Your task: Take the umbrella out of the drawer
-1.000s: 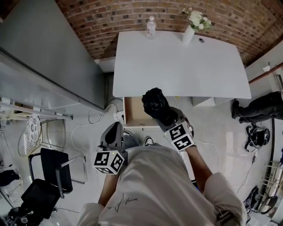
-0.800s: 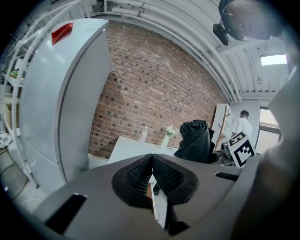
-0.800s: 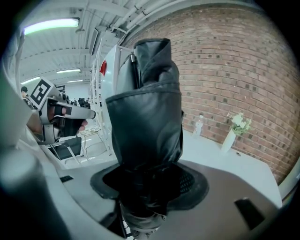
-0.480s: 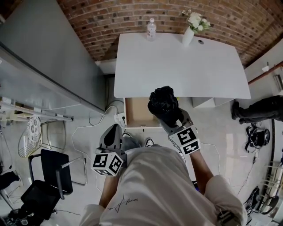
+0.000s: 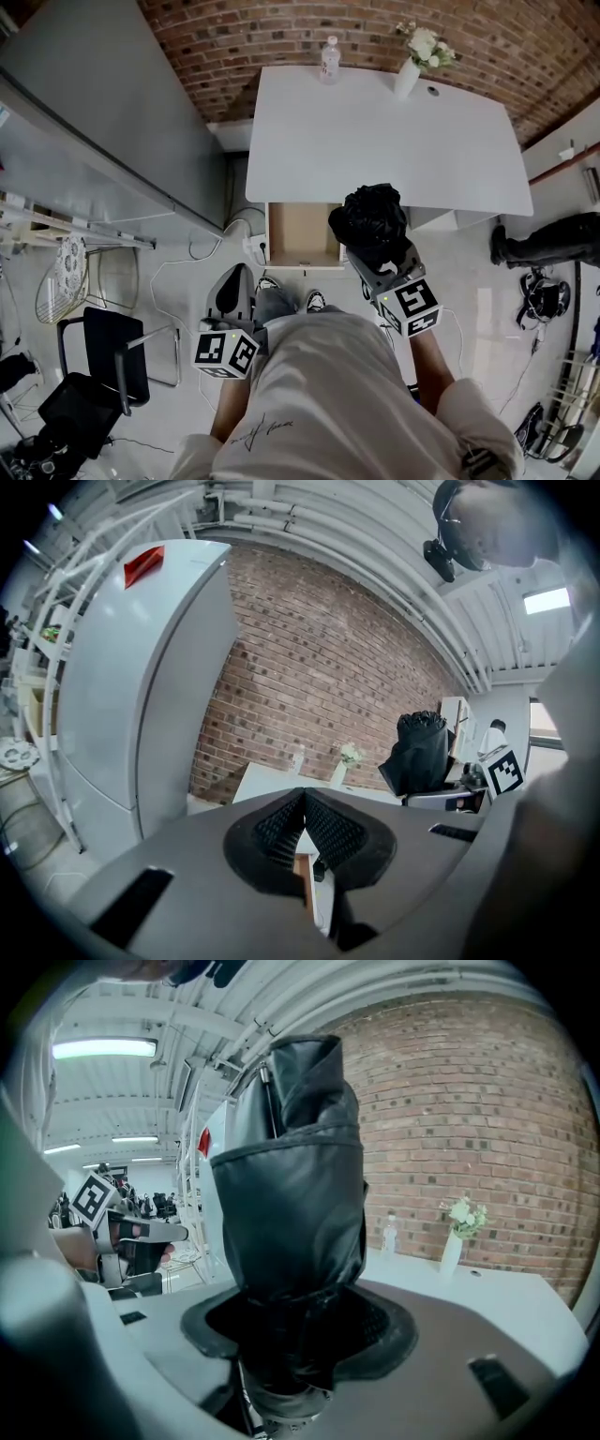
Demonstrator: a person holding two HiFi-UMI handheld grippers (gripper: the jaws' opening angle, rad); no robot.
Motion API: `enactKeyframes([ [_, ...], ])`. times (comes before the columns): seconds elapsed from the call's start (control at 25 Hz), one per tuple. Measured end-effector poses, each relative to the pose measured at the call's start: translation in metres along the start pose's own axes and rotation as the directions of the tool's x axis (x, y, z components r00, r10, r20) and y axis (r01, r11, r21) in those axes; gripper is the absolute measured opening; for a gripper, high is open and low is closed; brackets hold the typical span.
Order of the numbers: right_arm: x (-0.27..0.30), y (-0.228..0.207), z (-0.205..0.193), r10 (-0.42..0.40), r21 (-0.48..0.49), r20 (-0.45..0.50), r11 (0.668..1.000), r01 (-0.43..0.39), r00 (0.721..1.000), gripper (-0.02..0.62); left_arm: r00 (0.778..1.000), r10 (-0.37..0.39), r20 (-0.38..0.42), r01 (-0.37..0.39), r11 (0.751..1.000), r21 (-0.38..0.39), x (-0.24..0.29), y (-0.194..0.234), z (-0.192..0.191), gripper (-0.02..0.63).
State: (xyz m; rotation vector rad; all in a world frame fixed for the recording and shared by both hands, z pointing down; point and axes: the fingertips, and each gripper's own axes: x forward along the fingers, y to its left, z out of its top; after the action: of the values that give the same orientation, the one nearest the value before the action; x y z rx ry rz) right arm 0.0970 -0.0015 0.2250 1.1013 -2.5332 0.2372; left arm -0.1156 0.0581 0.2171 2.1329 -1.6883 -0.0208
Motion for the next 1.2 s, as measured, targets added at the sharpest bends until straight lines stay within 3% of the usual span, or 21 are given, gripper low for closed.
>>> enactKeyframes([
  [0.52,-0.01,-0.005,0.005,-0.067,0.073,0.019,0.995,0.065,0.998,0.245,0.999,-0.039,-0.009,0.039,0.999,0.029,0.013,-0.01,0.017,0.017],
  [1.2,-0.023,-0.002,0.002,-0.058,0.093,0.025,0.994,0.055,0.998,0.247,0.998,-0.055,-0.039,0.056,0.998,0.021,0.009,-0.016,0.01,0.017],
])
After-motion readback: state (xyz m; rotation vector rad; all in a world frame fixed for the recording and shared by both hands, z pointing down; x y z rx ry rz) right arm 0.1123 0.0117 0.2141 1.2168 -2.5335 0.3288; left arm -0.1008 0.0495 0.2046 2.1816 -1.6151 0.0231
